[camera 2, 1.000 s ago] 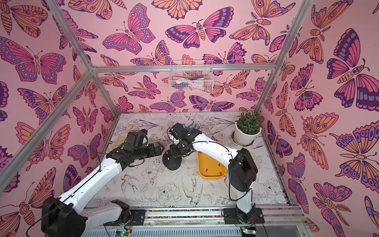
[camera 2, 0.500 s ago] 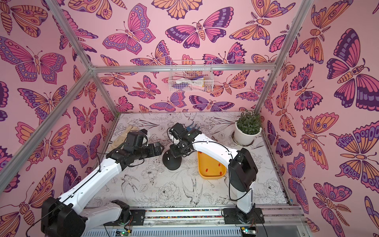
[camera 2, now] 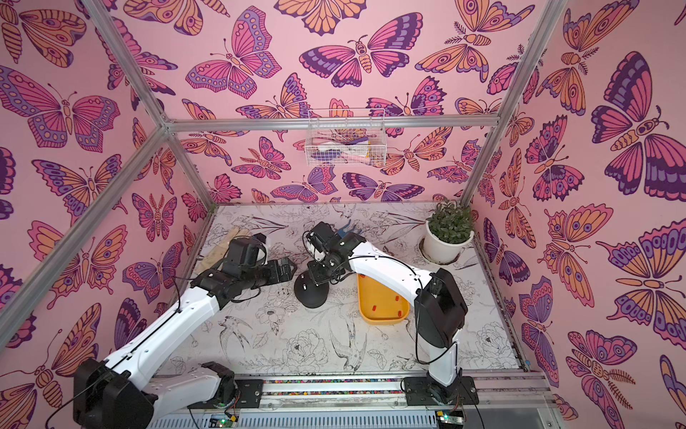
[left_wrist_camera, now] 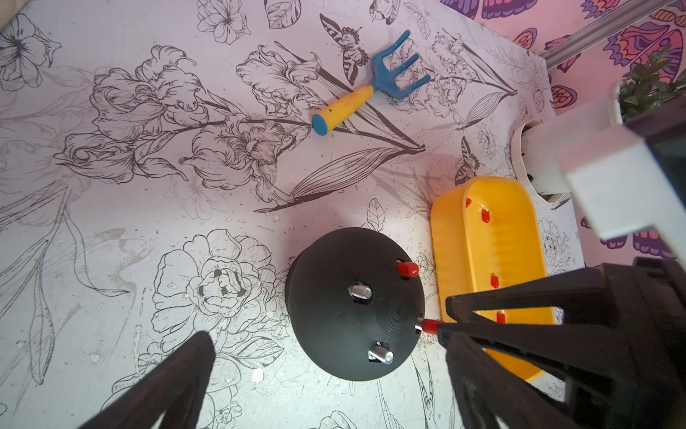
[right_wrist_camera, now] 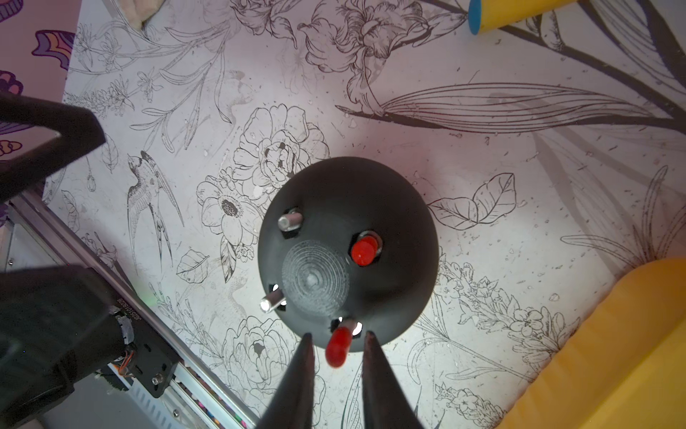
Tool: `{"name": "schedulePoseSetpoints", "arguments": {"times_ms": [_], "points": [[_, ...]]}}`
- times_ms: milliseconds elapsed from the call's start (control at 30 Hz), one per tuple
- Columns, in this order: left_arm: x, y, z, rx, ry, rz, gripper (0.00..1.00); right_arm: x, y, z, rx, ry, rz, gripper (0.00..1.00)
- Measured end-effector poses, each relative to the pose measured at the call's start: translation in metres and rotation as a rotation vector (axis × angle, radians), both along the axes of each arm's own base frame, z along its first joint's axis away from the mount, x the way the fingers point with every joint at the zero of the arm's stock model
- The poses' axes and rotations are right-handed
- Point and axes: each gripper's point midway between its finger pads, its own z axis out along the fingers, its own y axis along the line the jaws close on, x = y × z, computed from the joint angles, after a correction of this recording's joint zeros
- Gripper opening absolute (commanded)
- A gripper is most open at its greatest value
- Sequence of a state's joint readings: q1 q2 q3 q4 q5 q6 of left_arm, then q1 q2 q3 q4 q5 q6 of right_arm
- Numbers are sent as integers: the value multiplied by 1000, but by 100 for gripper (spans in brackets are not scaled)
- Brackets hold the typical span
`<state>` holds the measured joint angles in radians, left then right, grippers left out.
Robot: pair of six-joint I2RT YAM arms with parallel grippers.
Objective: Cover the protruding screws with screw protection sleeves
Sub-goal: Attach the screw protection sleeve to the screw.
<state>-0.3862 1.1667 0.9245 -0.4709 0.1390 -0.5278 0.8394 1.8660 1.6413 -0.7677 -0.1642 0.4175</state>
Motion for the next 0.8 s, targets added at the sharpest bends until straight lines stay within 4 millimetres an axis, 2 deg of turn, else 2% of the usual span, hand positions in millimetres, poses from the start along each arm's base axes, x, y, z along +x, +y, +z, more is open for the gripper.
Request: {"name": "schedulePoseSetpoints", "arguments": {"times_ms": [233,533,800], "points": [[0,0,0,-1,0,0,100,0,-2,16,22,-31,-5,14],[0,0,0,-2,0,-2,100,0,-2,17,23,-31,-4,6],[0,0,0,-2,1,-2,100,-1,-1,17,27,-28,-1,3]]}}
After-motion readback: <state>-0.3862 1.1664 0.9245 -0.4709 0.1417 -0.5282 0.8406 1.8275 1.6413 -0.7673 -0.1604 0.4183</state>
